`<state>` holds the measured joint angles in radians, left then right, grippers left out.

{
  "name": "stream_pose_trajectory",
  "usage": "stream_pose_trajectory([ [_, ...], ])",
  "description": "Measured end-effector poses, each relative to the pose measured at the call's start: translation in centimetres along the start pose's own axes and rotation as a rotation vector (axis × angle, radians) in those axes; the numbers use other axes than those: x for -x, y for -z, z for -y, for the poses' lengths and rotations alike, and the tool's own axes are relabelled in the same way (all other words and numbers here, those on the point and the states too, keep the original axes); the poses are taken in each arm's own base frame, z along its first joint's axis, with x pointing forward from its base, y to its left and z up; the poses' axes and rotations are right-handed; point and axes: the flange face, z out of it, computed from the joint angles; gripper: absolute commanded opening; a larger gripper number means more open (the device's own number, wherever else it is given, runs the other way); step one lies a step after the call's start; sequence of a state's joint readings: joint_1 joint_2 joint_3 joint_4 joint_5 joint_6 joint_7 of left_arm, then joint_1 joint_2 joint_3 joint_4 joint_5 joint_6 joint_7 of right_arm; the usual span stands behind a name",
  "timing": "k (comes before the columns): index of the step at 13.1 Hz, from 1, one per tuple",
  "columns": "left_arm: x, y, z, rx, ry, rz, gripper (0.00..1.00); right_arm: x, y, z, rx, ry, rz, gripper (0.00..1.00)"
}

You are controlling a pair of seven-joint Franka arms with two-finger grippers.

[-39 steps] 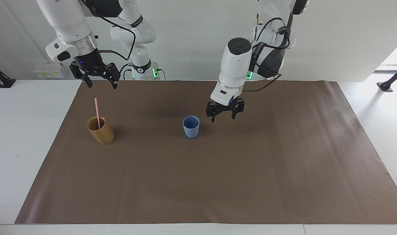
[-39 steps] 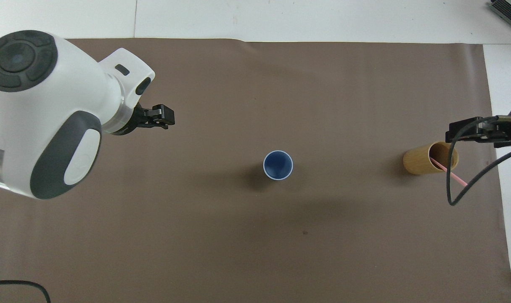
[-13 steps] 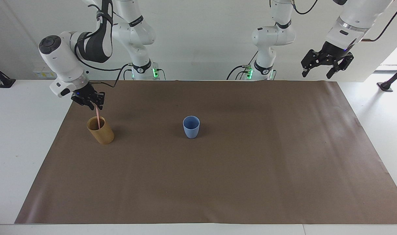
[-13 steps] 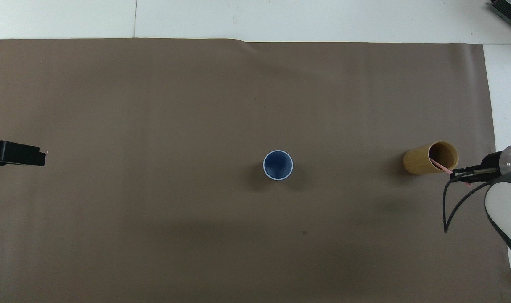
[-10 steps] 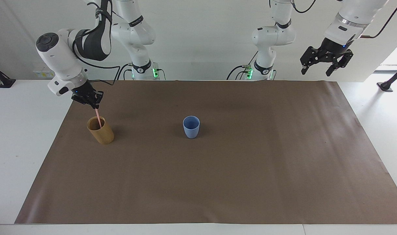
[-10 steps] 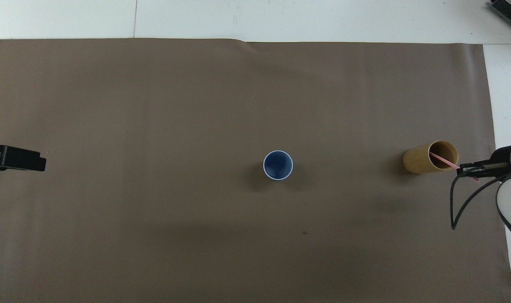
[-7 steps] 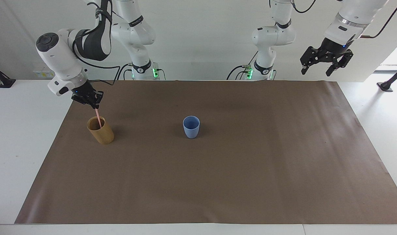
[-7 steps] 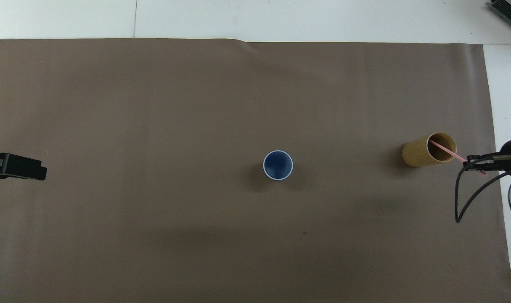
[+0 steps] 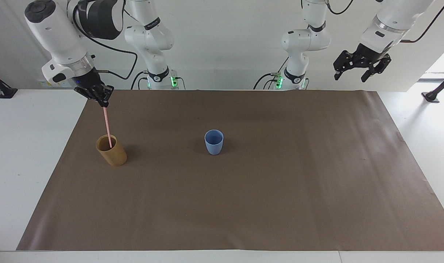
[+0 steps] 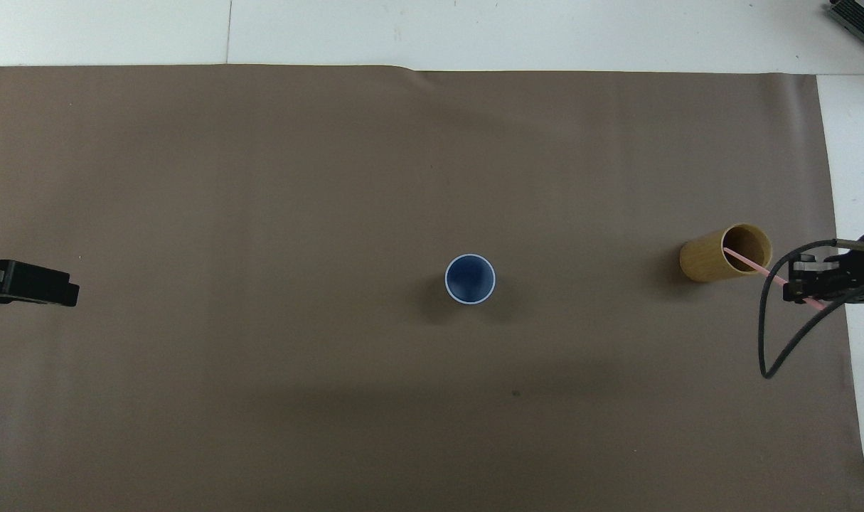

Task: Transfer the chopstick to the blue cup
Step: 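Grasp the pink stick in the tan cup with the right gripper, then lift the pink stick out and carry it toward the blue cup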

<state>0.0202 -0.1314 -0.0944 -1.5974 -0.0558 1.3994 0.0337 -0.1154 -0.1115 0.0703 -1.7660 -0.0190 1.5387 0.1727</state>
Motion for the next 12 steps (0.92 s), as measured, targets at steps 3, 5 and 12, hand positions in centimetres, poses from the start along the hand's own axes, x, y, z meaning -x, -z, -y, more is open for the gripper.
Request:
stream_pose_trajectory([
  [3, 0.0, 0.0, 0.0, 0.000, 0.000, 0.000, 1.00, 0.8, 1.3, 2.7, 0.034, -0.009, -0.011, 0.00],
  [5, 0.0, 0.0, 0.0, 0.000, 0.000, 0.000, 1.00, 1.5, 1.3, 5.5, -0.013, -0.094, 0.002, 0.00],
  [12, 0.0, 0.0, 0.0, 0.000, 0.000, 0.000, 1.00, 4.1, 2.4, 16.6, -0.225, -0.379, -0.004, 0.00],
])
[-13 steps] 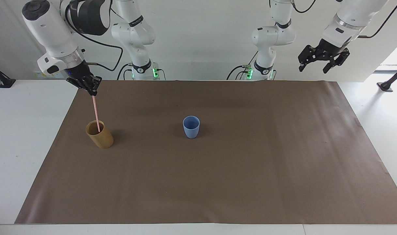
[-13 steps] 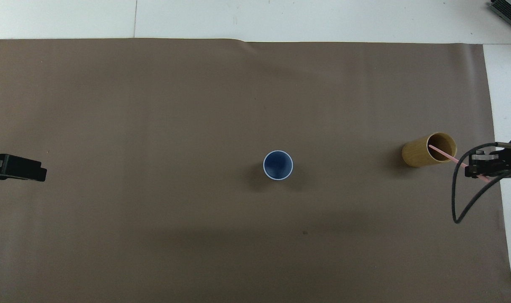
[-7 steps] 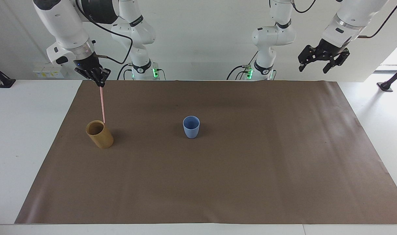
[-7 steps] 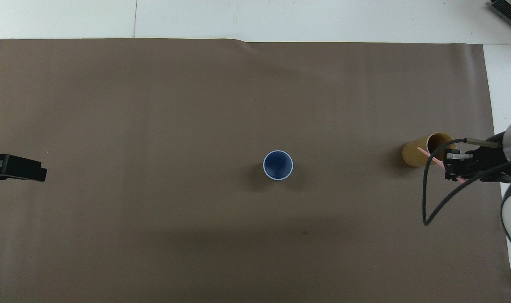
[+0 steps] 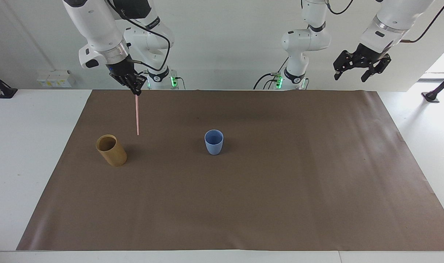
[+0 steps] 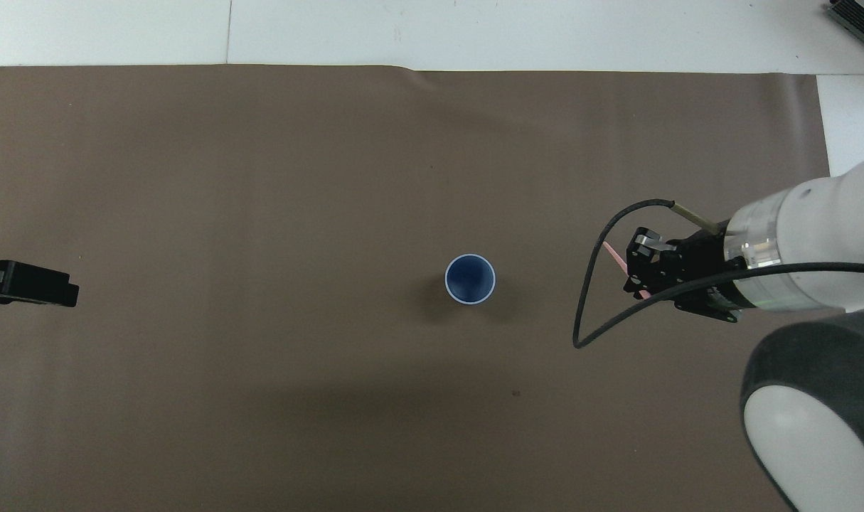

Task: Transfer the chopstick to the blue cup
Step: 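Lift the pink stick out and carry it toward the blue cup, then lower the pink stick into the blue cup and open the right gripper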

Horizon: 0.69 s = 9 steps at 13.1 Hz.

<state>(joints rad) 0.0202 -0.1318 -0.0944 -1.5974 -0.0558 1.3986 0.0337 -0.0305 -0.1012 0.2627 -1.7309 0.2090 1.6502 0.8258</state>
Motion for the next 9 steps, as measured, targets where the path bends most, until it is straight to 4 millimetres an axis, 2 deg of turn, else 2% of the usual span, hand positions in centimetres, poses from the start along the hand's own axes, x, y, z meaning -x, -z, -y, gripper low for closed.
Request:
stream_pose_trajectory([
  [2, 0.0, 0.0, 0.0, 0.000, 0.000, 0.000, 1.00, 1.9, -1.0, 2.6, -0.057, -0.070, 0.031, 0.00],
  [5, 0.0, 0.0, 0.0, 0.000, 0.000, 0.000, 1.00, 4.7, -3.6, 6.2, -0.094, -0.075, 0.085, 0.00],
  [9, 0.0, 0.0, 0.0, 0.000, 0.000, 0.000, 1.00, 7.9, -7.5, 9.2, -0.050, -0.089, 0.141, 0.00],
])
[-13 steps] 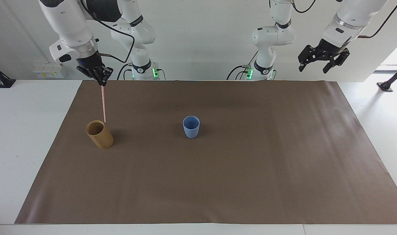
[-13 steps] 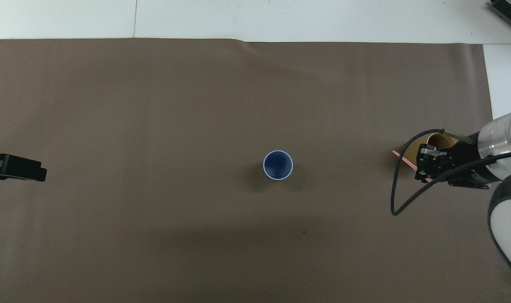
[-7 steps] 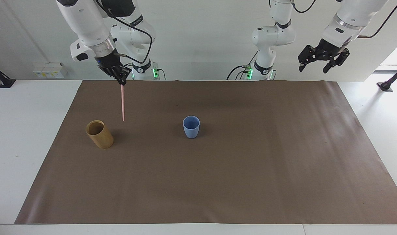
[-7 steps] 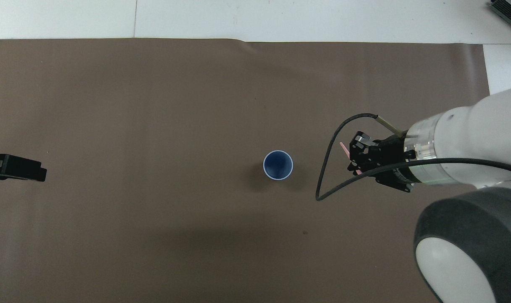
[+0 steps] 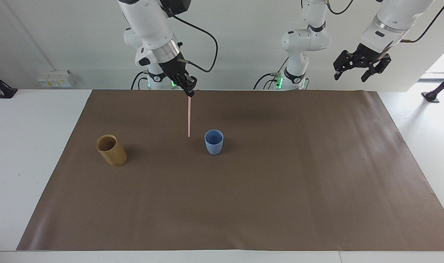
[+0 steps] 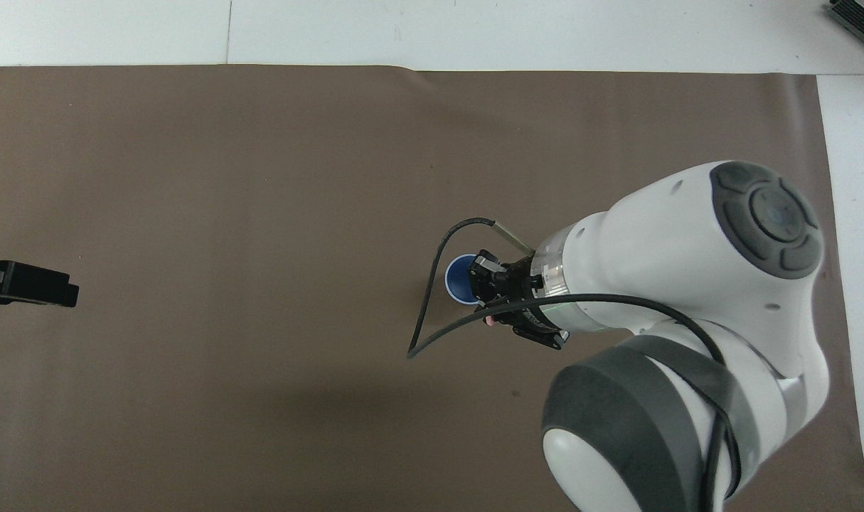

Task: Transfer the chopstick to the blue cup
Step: 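Lower the pink stick into the blue cup and open the right gripper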

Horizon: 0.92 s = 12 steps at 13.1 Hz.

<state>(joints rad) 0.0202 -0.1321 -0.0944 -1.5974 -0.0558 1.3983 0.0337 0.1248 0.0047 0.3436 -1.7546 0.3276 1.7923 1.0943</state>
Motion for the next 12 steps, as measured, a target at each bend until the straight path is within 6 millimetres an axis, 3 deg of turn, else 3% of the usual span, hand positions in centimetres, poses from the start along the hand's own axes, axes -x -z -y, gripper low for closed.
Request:
stream_pose_trajectory([
  [5, 0.0, 0.0, 0.0, 0.000, 0.000, 0.000, 1.00, -0.1, -5.0, 0.1, 0.025, 0.005, 0.013, 0.00],
  [10, 0.0, 0.0, 0.0, 0.000, 0.000, 0.000, 1.00, -2.0, -7.6, -0.6, -0.027, -0.011, -0.027, 0.00],
  [11, 0.0, 0.0, 0.0, 0.000, 0.000, 0.000, 1.00, -2.3, -7.9, -0.8, -0.027, -0.007, -0.029, 0.03],
  [12, 0.0, 0.0, 0.0, 0.000, 0.000, 0.000, 1.00, -2.4, -8.2, -0.9, -0.032, 0.002, -0.033, 0.19],
])
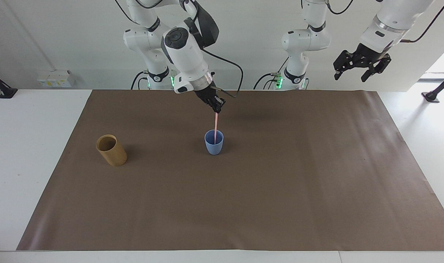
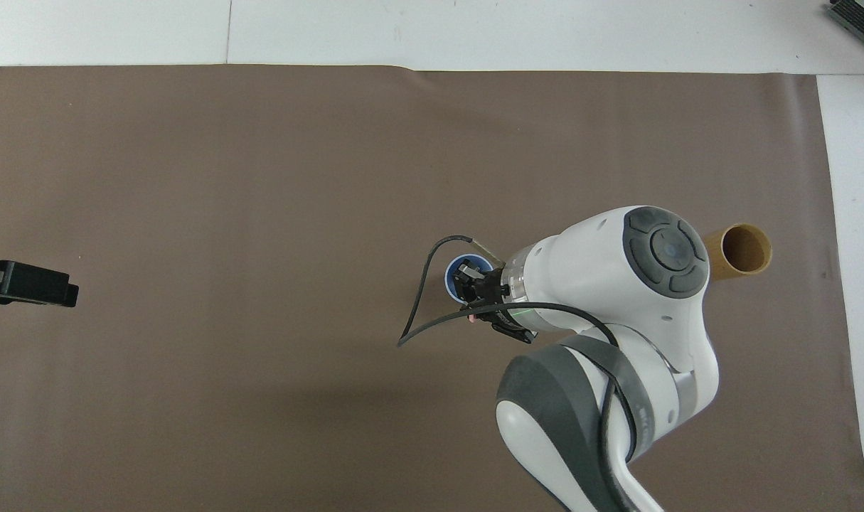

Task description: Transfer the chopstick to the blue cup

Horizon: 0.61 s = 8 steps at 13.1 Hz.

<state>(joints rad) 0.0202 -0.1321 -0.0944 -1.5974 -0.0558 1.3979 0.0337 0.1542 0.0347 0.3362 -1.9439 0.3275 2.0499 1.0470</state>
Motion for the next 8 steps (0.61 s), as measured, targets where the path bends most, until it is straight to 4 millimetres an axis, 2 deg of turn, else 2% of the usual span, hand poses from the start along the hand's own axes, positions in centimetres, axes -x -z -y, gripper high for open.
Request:
stream_pose_trajectory([
  [2, 0.0, 0.0, 0.0, 0.000, 0.000, 0.000, 1.00, -0.3, 0.1, 0.1, -0.024, 0.009, -0.015, 0.31],
  [3, 0.0, 0.0, 0.0, 0.000, 0.000, 0.000, 1.00, -0.5, 0.2, 0.1, -0.030, 0.010, -0.019, 0.50],
  [4, 0.0, 0.0, 0.0, 0.000, 0.000, 0.000, 1.00, -0.5, 0.2, 0.1, -0.032, 0.010, -0.020, 0.60],
  [8, 0.0, 0.0, 0.0, 0.000, 0.000, 0.000, 1.00, -1.2, 0.7, 0.5, -0.042, 0.029, -0.049, 0.84],
])
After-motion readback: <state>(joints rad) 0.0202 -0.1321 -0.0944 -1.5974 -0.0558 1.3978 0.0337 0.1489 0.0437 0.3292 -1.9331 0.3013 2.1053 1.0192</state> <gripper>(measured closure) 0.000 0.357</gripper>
